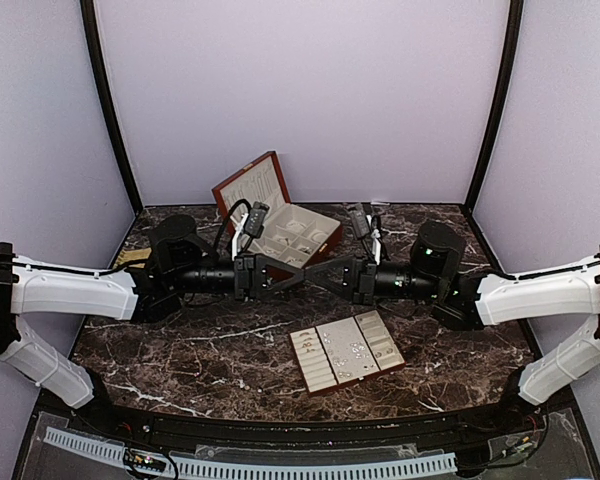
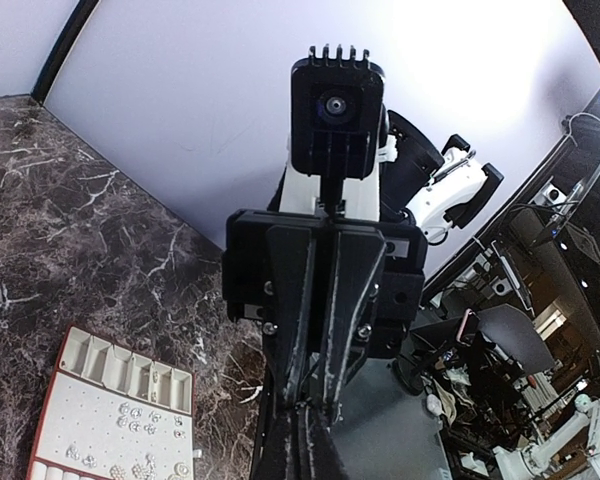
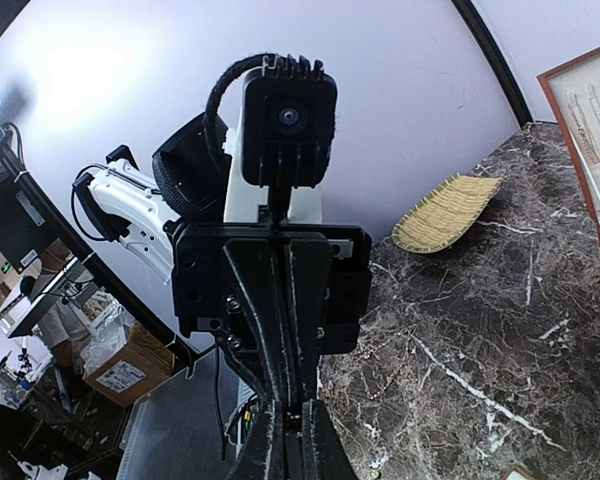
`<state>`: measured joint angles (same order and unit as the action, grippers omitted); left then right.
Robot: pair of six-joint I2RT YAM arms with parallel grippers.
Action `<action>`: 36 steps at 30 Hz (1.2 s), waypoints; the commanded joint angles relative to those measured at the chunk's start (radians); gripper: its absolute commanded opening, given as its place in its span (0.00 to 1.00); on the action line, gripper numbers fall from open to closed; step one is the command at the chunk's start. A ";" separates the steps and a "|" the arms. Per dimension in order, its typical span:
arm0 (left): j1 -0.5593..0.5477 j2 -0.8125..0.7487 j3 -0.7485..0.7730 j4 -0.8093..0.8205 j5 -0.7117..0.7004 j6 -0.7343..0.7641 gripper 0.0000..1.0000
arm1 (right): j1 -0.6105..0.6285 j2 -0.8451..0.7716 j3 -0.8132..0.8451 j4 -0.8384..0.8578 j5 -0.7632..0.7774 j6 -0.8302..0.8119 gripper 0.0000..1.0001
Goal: Organize the mixed jewelry
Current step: Pass from the left arm to the right
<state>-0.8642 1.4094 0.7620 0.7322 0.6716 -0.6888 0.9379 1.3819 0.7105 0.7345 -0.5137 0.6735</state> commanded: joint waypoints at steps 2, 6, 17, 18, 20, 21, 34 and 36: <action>-0.008 -0.024 -0.013 0.016 0.004 0.004 0.04 | 0.009 -0.021 0.010 0.001 0.048 -0.017 0.06; -0.008 -0.032 -0.019 0.020 -0.001 0.008 0.00 | 0.008 -0.033 0.005 -0.015 0.068 -0.025 0.09; -0.008 -0.032 -0.032 0.084 0.025 -0.009 0.00 | 0.006 0.004 0.001 0.072 0.025 0.038 0.45; -0.009 -0.032 -0.034 0.091 0.026 -0.011 0.00 | 0.006 0.010 0.002 0.078 0.020 0.043 0.46; -0.007 -0.033 -0.036 0.097 0.029 -0.014 0.00 | 0.006 0.021 0.008 0.086 0.005 0.050 0.47; -0.008 -0.033 -0.036 0.098 0.028 -0.015 0.00 | 0.006 0.026 0.011 0.092 -0.011 0.052 0.46; -0.008 -0.042 -0.044 0.093 0.011 -0.010 0.00 | 0.007 0.037 0.027 0.086 -0.056 0.052 0.27; -0.008 -0.042 -0.043 0.091 0.010 -0.008 0.00 | 0.007 0.039 0.027 0.087 -0.057 0.051 0.26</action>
<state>-0.8680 1.4048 0.7349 0.7921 0.6788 -0.6968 0.9417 1.4101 0.7105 0.7784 -0.5488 0.7235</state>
